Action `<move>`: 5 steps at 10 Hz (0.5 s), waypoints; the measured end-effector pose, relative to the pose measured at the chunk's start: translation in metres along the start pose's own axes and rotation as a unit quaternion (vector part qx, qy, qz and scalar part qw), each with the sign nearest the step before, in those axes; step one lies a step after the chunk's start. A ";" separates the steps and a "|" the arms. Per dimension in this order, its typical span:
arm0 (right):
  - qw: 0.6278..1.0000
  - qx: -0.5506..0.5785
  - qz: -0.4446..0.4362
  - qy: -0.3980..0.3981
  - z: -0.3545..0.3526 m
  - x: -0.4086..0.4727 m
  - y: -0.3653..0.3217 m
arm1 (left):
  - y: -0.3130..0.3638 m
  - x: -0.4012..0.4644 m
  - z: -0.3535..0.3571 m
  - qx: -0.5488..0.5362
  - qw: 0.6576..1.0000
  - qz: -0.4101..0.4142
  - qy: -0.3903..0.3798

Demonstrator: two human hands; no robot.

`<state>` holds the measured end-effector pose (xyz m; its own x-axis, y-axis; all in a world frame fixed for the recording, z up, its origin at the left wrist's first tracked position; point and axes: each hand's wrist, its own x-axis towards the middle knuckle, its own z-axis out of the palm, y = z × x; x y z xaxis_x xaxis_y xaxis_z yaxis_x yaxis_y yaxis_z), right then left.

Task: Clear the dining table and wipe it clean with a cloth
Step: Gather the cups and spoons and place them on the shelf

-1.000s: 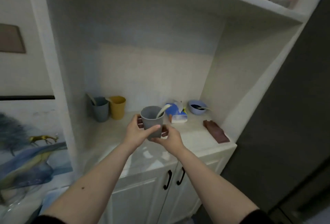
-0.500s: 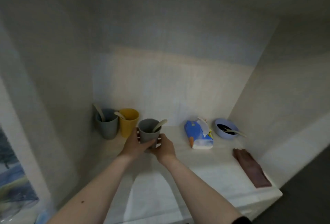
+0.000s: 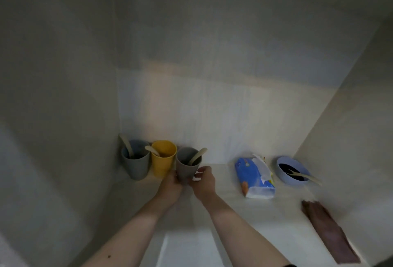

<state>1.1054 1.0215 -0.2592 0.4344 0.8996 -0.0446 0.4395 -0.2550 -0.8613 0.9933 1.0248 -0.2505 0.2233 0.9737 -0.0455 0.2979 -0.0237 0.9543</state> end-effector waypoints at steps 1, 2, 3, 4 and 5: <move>0.999 0.024 0.032 -0.024 0.002 0.009 -0.002 | -0.002 0.003 0.001 0.018 1.000 -0.014 -0.013; 0.998 0.031 0.037 -0.050 0.004 0.015 -0.004 | -0.009 0.009 0.005 0.030 0.999 -0.034 -0.007; 0.998 -0.003 0.031 -0.049 0.006 0.019 -0.002 | -0.011 0.025 0.012 0.029 0.998 -0.028 0.040; 0.997 -0.024 0.032 -0.059 0.003 0.022 0.002 | -0.017 0.029 0.012 0.046 0.998 -0.026 0.019; 0.997 -0.050 0.014 -0.056 -0.002 0.024 0.004 | -0.015 0.024 0.009 0.024 0.999 -0.028 0.004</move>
<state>1.1192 1.0410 -0.2628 0.3600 0.9241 -0.1286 0.5066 -0.3094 -0.8048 1.0028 1.0467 -0.2685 0.1972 0.9757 -0.0956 0.3531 0.0203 0.9353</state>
